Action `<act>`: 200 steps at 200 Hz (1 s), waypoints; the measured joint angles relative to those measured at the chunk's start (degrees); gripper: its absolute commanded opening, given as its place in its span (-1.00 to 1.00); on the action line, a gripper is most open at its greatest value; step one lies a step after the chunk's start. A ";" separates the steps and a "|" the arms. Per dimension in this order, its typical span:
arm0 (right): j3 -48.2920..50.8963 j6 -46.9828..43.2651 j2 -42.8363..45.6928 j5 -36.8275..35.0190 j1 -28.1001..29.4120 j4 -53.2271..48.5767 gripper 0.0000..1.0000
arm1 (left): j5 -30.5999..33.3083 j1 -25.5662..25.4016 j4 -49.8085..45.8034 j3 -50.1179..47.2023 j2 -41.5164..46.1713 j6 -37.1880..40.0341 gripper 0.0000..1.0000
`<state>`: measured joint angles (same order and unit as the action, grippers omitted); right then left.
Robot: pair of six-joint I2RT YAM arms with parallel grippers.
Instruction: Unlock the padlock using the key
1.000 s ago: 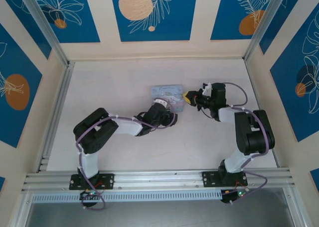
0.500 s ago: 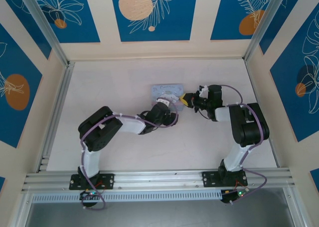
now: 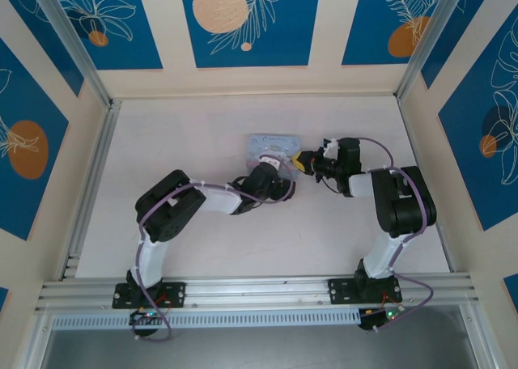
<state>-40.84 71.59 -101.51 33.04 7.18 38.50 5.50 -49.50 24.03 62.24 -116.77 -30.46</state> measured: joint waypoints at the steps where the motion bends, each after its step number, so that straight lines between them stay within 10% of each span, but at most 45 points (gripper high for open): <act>1: 0.00 0.00 0.00 0.00 0.00 -0.02 -1.00 | -0.15 0.02 0.15 -0.04 0.00 -0.13 0.58; 200: -0.33 -0.02 -0.72 -0.07 0.00 1.01 -1.00 | -3.80 2.16 29.70 -10.43 -2.12 -24.76 0.43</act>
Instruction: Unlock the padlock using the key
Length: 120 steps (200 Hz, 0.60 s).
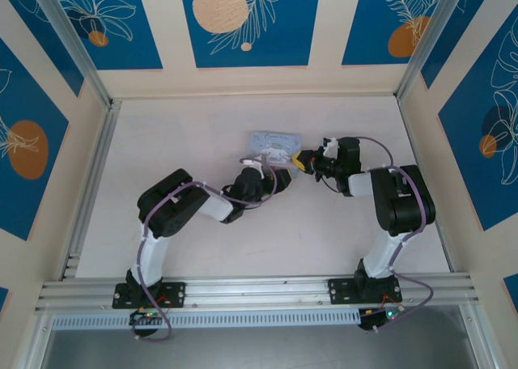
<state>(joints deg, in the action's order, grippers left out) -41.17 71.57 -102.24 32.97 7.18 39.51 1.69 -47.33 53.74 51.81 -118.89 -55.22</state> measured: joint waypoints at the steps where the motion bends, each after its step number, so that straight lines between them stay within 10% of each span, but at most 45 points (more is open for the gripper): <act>1: 0.00 0.00 0.00 0.00 0.00 0.00 -1.00 | 0.07 -0.04 0.15 -0.09 -0.02 -0.04 0.43; 120: -0.09 0.02 -0.09 0.07 0.00 -0.02 -1.00 | 8.15 -2.78 4.13 -0.98 -1.14 -7.56 0.29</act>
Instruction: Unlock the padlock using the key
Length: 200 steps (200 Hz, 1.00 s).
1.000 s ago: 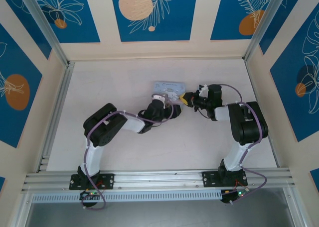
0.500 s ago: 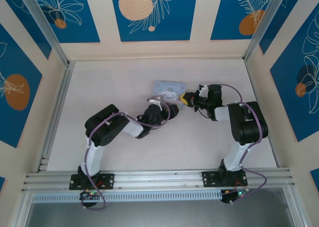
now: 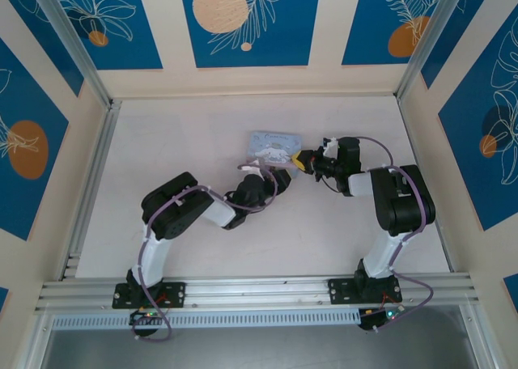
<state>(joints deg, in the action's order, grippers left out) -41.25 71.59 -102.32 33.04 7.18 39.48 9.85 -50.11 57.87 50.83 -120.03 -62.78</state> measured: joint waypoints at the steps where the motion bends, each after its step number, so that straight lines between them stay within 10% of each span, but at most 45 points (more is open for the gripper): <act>1: 0.00 0.00 0.00 0.00 0.00 0.00 -1.00 | 0.07 0.00 0.02 0.00 -0.04 0.00 0.28; 200: 0.00 0.00 -0.02 0.02 0.00 0.00 -1.00 | 7.28 -0.33 -4.92 2.03 -1.66 -4.59 -0.43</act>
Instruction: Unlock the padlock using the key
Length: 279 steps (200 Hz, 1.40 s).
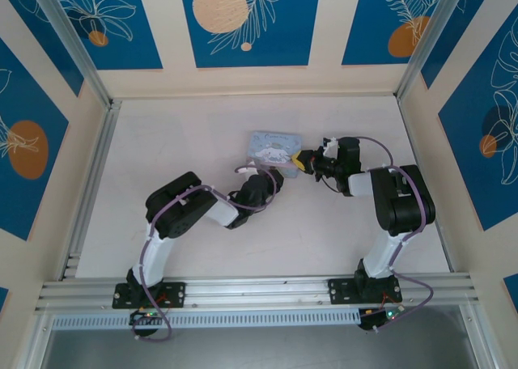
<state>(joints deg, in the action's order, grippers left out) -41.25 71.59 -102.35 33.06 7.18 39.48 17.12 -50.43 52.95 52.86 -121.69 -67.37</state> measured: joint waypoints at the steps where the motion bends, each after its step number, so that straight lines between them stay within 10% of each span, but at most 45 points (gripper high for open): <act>1: 0.00 0.00 0.00 0.00 0.00 0.00 -1.00 | 0.02 0.00 -0.02 0.00 0.00 0.00 -0.44; 74: -0.26 0.00 0.00 0.15 -0.07 -0.24 -1.00 | 0.11 0.00 -0.90 0.33 0.13 0.35 -1.00; 121: -0.81 -0.13 3.06 0.44 -0.35 -5.03 -1.00 | -1.42 0.11 -4.24 -2.21 3.76 0.39 -1.00; 279: 23.78 -1.66 50.86 -9.40 16.17 -24.61 -1.00 | -18.91 4.98 -22.80 -18.34 29.22 -0.22 -1.00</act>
<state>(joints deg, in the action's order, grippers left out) -17.47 69.93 -51.48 23.66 23.35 14.87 -1.78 -45.45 30.15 34.52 -92.47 -67.59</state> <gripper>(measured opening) 0.063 0.070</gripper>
